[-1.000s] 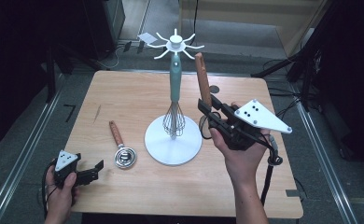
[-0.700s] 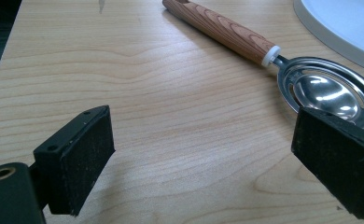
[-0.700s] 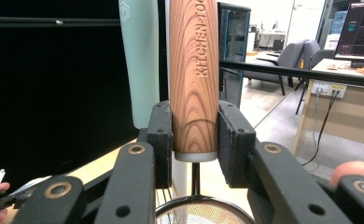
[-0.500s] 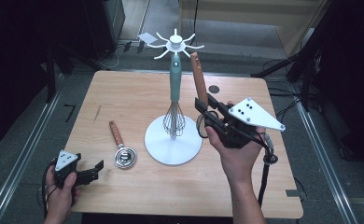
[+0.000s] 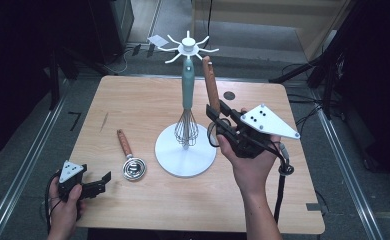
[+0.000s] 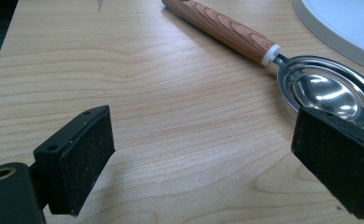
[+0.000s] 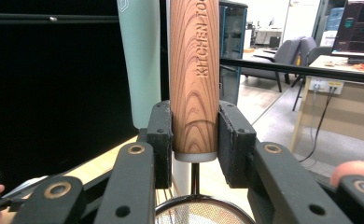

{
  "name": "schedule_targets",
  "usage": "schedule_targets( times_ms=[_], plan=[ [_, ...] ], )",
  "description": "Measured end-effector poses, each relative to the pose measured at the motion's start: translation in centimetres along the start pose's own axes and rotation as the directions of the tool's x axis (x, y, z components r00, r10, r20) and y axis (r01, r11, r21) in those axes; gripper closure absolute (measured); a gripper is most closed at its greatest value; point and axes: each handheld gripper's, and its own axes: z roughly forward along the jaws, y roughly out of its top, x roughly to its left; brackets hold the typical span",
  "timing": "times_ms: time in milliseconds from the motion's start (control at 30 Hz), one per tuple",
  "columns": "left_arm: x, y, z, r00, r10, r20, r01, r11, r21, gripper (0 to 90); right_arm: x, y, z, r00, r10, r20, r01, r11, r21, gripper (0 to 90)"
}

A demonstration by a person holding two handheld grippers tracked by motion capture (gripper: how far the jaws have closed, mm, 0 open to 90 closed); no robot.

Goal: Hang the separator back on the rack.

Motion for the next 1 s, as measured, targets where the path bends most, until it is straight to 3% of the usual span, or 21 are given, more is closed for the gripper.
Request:
schedule_targets(
  times_ms=[1000],
  plan=[
    [0.09, 0.0, 0.01, 0.9999, -0.007, 0.009, 0.007, 1.0, -0.001, 6.0, -0.48, -0.3, 0.17, 0.9996, 0.022, -0.019, -0.022, 1.0, -0.008, 70.3]
  ],
)
